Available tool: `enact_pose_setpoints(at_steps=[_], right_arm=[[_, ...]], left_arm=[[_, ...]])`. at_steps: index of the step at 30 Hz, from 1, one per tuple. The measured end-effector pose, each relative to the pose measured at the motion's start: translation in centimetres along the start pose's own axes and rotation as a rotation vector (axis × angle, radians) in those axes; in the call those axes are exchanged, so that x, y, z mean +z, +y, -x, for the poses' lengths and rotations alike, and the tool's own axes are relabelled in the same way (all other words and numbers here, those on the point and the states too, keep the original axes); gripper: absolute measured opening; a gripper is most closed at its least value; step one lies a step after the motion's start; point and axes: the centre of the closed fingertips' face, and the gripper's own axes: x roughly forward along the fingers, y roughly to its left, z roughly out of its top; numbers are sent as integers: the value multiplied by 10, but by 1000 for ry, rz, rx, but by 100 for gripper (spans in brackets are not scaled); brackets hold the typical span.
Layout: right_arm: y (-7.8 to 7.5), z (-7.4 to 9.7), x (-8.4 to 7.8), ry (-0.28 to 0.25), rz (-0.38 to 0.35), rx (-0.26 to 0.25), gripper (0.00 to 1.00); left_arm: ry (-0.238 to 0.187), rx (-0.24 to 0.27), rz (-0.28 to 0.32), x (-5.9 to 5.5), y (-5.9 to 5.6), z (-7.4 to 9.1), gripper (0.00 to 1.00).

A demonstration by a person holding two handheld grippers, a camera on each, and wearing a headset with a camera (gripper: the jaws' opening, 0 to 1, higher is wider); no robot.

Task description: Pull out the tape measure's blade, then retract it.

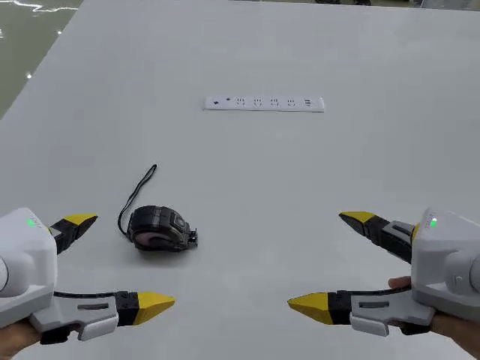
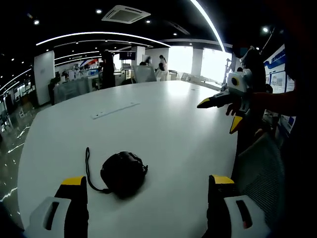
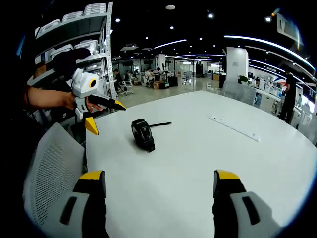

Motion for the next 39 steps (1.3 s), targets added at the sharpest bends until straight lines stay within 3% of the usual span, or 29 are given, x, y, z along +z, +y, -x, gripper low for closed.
enact_pose_setpoints(at_steps=[23, 39], right_arm=[[0, -43, 12, 31, 140, 165, 82], [7, -86, 13, 41, 235, 272, 70]], left_arm=[[108, -102, -153, 0, 18, -25, 89], [225, -185, -294, -19, 31, -45, 71]])
